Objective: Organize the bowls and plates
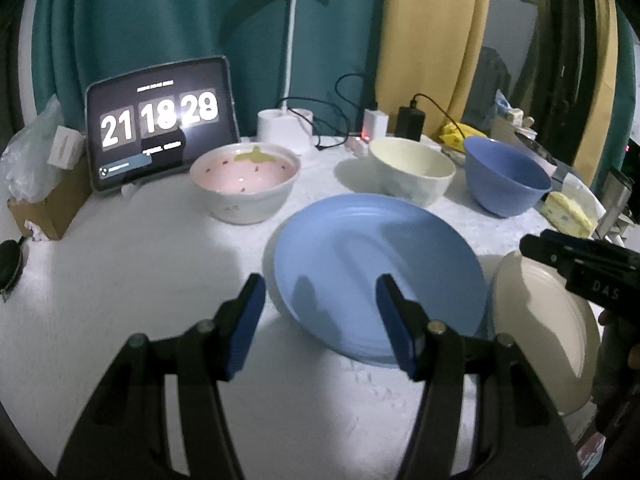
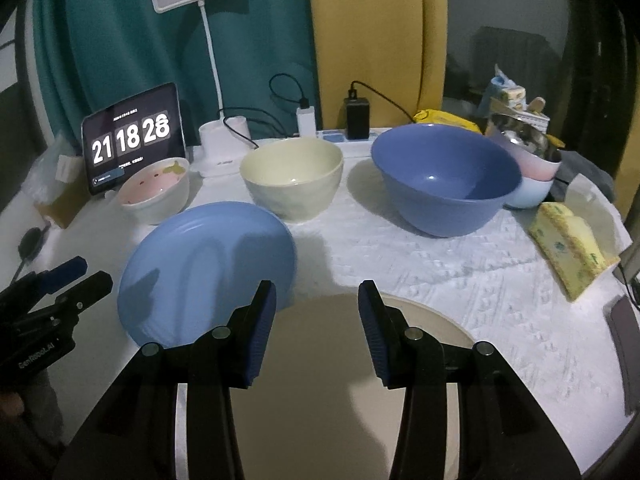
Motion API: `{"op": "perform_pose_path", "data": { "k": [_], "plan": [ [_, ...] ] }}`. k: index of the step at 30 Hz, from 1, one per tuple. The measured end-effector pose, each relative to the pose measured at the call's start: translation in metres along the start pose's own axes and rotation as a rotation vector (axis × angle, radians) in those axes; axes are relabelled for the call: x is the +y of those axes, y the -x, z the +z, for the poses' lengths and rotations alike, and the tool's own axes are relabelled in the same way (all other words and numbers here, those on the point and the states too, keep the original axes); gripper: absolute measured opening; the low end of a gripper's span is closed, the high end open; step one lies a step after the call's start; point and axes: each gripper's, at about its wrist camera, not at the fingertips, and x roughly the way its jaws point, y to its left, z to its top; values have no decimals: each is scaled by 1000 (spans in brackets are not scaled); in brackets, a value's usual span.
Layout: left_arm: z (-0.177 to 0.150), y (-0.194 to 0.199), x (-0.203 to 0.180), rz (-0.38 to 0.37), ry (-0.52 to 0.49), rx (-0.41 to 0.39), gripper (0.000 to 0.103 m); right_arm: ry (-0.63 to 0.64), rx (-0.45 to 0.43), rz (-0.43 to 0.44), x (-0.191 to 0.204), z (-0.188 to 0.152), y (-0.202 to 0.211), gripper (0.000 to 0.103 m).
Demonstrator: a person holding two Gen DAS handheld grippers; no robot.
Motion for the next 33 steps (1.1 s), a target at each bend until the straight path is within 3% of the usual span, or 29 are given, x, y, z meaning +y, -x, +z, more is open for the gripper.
{"op": "perform_pose_path", "data": {
  "k": [33],
  "plan": [
    [6,-71,27,-12,85,184,59,-4,228,28,22,20,-91,45]
  ]
}}
